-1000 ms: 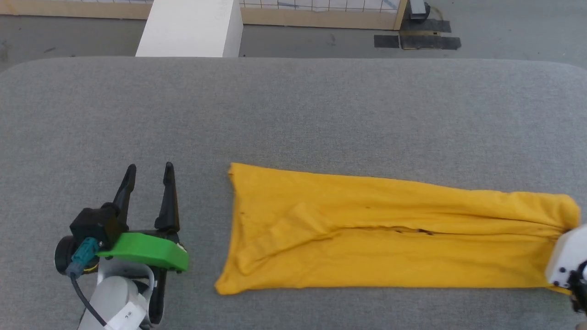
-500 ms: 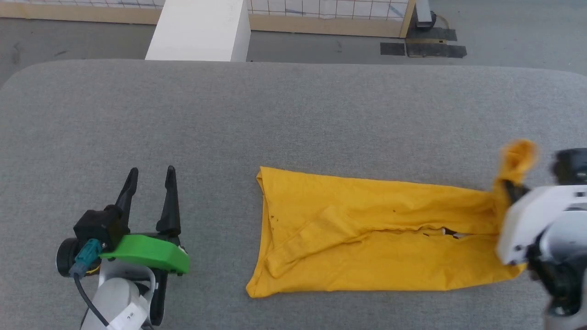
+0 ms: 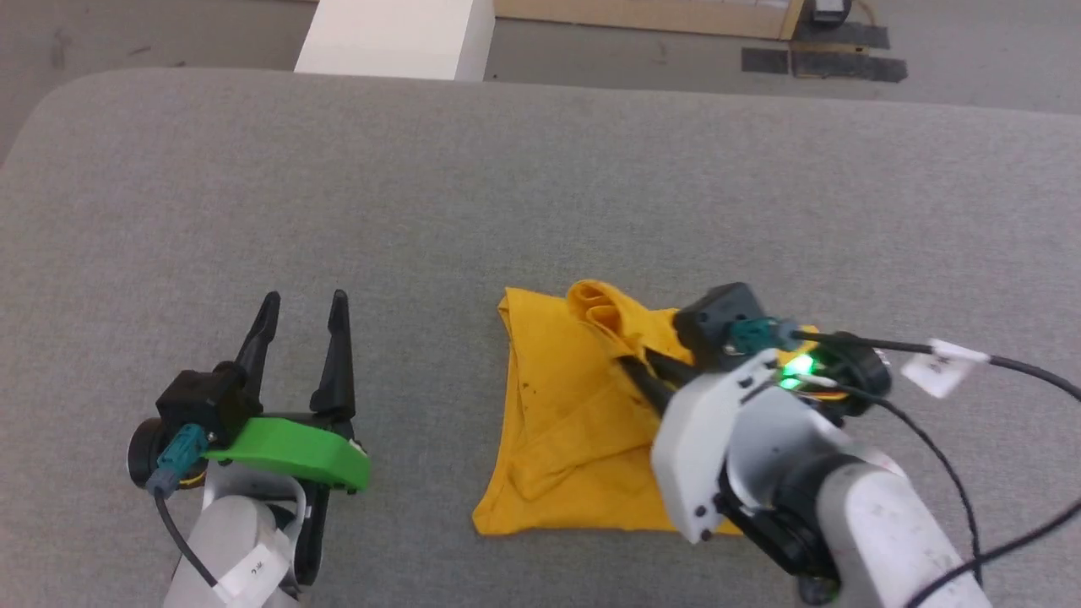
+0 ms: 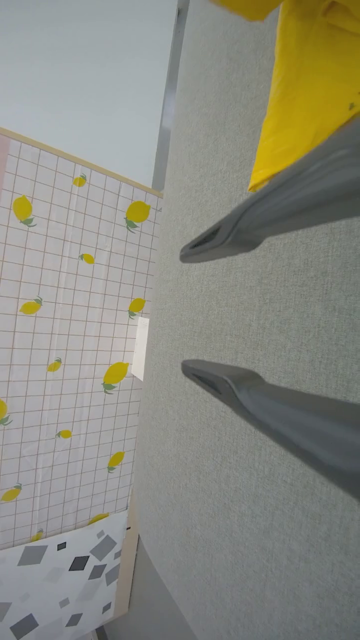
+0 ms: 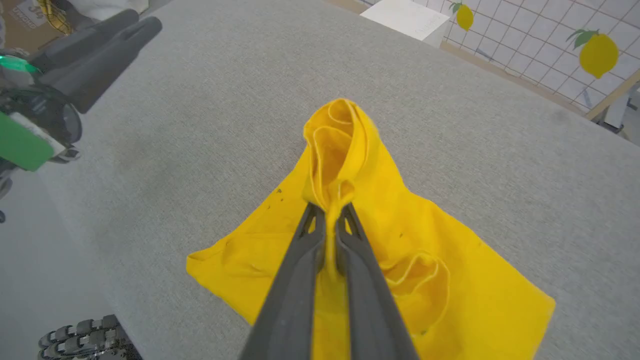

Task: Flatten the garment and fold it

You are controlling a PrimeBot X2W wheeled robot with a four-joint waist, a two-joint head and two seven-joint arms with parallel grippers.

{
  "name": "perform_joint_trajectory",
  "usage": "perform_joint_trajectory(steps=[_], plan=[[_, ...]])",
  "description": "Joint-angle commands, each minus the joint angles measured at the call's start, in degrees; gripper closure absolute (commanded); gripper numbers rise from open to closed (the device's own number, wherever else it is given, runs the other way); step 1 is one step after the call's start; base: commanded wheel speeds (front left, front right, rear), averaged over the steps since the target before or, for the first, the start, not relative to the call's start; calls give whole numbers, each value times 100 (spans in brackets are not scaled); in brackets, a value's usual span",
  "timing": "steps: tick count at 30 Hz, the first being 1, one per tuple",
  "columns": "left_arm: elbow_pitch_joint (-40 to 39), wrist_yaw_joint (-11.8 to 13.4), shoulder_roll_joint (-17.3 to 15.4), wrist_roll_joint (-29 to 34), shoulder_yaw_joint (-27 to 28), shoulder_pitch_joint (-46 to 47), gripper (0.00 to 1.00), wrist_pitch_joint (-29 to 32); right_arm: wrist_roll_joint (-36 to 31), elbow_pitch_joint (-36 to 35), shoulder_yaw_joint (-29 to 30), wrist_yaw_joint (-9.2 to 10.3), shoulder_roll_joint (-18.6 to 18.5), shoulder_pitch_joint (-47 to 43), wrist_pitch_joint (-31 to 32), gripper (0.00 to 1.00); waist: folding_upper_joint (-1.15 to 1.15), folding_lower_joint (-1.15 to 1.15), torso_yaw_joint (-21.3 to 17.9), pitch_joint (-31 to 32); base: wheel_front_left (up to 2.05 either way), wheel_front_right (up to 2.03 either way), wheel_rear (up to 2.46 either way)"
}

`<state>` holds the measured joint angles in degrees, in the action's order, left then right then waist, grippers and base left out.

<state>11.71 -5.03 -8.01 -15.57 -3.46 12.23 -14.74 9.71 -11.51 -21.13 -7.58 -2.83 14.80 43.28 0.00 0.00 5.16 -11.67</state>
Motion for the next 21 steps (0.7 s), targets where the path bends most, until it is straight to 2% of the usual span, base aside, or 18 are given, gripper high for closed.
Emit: perform_joint_trajectory(steps=[1, 12, 13, 14, 15, 18, 21], plan=[[18, -33, 47, 61, -10, 131, 0, -26, 33, 187, -102, 9, -5, 185, -111, 100, 0, 0, 122, -141, 0, 0, 0], [41, -91, 212, 151, 70, 338, 0, -26, 605, 1991, -680, 9, -5, 1047, -507, 100, 0, 0, 239, -513, 0, 0, 0], [55, -101, 223, 158, 75, 347, 0, -26, 641, 2132, -742, 9, -5, 1116, -507, 59, 0, 0, 232, -524, 0, 0, 0], [66, -108, 230, 166, 79, 354, 0, -26, 710, 2227, -791, 9, -5, 1149, -490, 24, 0, 0, 227, -528, 0, 0, 0], [80, -117, 240, 175, 83, 365, 0, -26, 841, 2299, -838, 9, -5, 1175, -485, 0, 0, 0, 216, -525, 0, 0, 0], [107, -131, 258, 200, 127, 363, 0, -26, 1192, 2274, -940, 9, -5, 1242, -657, 0, 0, 0, 142, -467, 0, 0, 0], [120, -147, 266, 225, 182, 335, 0, -26, 1627, 1942, -910, 9, -5, 1273, -1240, 0, 0, 0, 63, -369, 0, 0, 0]])
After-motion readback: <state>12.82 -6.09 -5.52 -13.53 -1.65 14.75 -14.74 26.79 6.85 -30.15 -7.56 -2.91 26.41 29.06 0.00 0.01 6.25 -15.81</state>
